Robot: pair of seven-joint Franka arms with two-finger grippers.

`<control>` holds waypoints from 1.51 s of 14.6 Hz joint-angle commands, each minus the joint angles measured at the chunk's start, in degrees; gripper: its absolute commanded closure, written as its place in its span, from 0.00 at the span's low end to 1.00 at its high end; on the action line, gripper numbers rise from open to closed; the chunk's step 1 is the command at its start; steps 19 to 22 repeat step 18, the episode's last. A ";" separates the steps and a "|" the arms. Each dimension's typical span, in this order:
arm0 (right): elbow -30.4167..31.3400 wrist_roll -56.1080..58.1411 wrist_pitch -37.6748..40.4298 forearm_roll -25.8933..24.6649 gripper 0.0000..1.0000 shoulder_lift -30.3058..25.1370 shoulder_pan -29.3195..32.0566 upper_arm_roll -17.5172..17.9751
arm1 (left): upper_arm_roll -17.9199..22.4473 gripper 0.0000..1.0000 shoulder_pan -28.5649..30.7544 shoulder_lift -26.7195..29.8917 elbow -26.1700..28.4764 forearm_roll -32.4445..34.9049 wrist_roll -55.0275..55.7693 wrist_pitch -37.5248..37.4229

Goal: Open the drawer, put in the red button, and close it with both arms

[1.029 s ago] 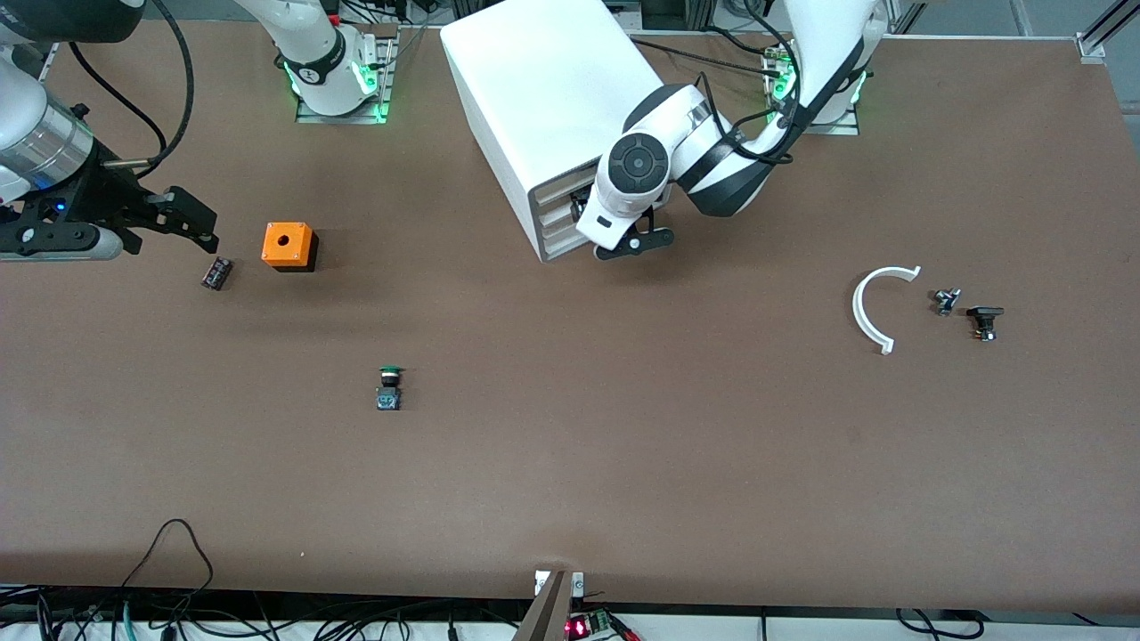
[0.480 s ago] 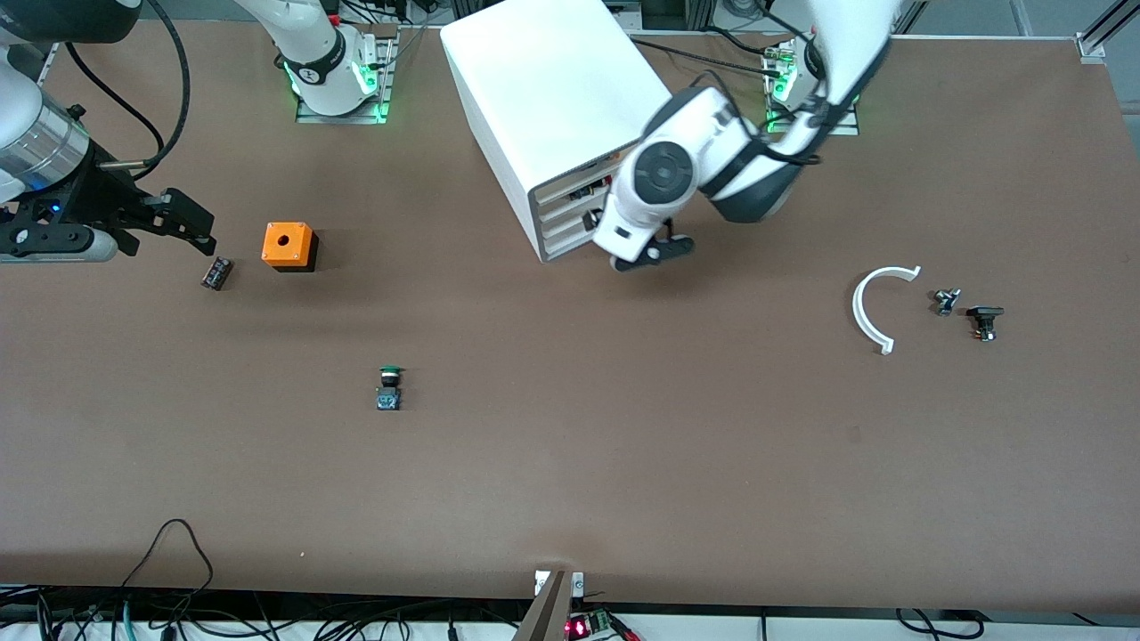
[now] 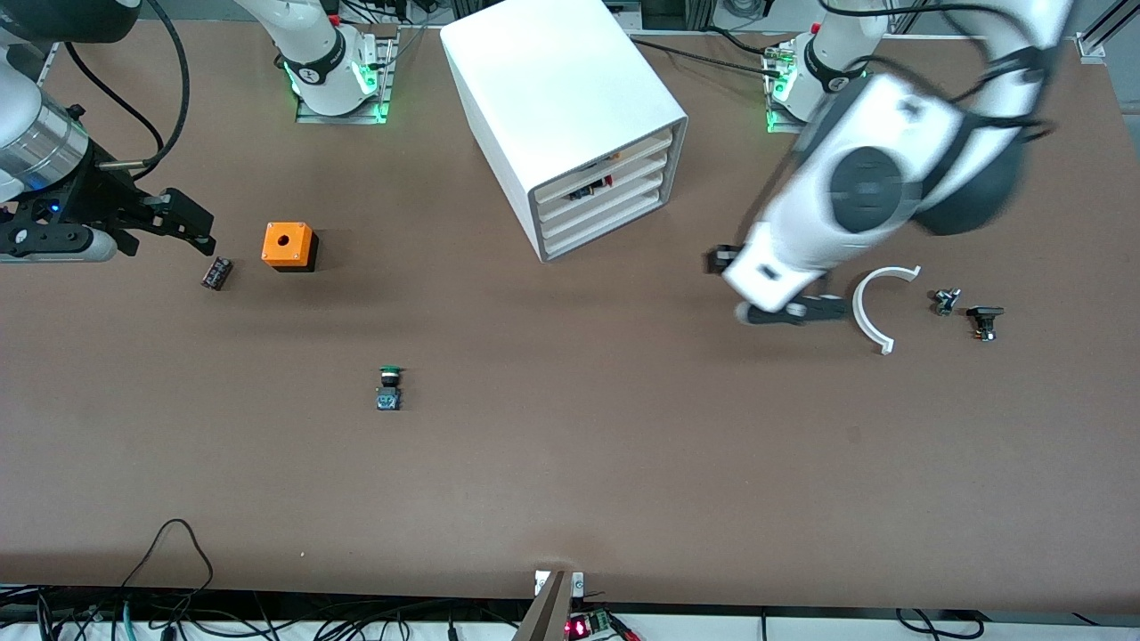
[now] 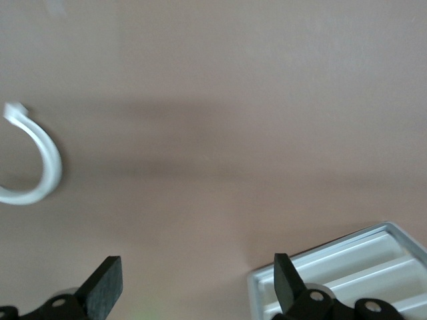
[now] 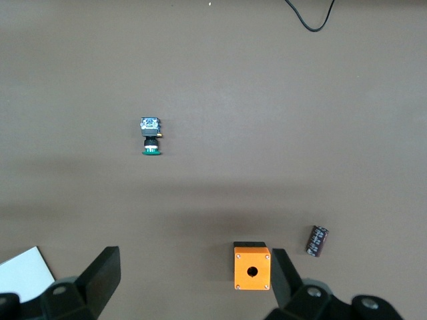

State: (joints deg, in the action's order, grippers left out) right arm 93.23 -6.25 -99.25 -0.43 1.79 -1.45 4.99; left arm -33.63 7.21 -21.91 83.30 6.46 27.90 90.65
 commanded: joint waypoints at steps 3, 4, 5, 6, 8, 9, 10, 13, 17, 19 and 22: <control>-1.12 -0.96 0.81 0.08 0.00 0.23 0.92 0.72 | 5.64 0.00 4.67 5.62 -3.24 -0.12 -21.79 -2.41; -1.12 -0.96 0.81 0.08 0.00 0.23 0.92 0.72 | 10.47 0.00 2.48 8.34 -2.01 -1.87 -27.23 -2.15; -1.12 -0.96 0.81 0.08 0.00 0.23 0.84 0.72 | 16.26 0.00 -0.67 11.59 0.96 -3.37 -32.33 -1.19; -1.12 -0.96 0.81 0.08 0.00 0.23 0.92 0.72 | 22.15 0.00 -3.66 14.67 4.03 -4.17 -35.69 1.00; -1.12 -0.96 0.90 0.08 0.00 0.23 0.92 0.72 | 29.56 0.00 -7.20 19.86 11.06 -4.53 -40.71 6.44; -1.12 -0.96 0.90 0.08 0.00 0.23 0.92 0.72 | 30.28 0.00 -7.38 21.62 13.27 -4.53 -40.99 7.95; -1.12 -0.96 0.90 0.08 0.00 0.23 0.84 0.72 | 30.38 0.00 -7.38 22.43 14.16 -4.44 -40.56 8.05; -1.12 -0.96 0.90 0.08 0.00 0.14 0.84 0.72 | 31.96 0.00 -8.87 22.52 15.14 -10.03 -28.04 8.31; -1.12 -0.96 0.90 0.08 0.00 0.14 0.84 0.72 | 33.01 0.00 -8.88 22.70 14.70 -8.58 -32.63 7.52; -1.12 -0.96 0.90 0.08 0.00 0.14 0.84 0.72 | 33.10 0.00 -8.88 22.87 14.61 -7.96 -32.64 7.43; -1.12 -0.96 0.90 0.08 0.00 0.14 0.84 0.72 | 33.10 0.00 -8.88 22.87 14.61 -7.96 -32.64 7.43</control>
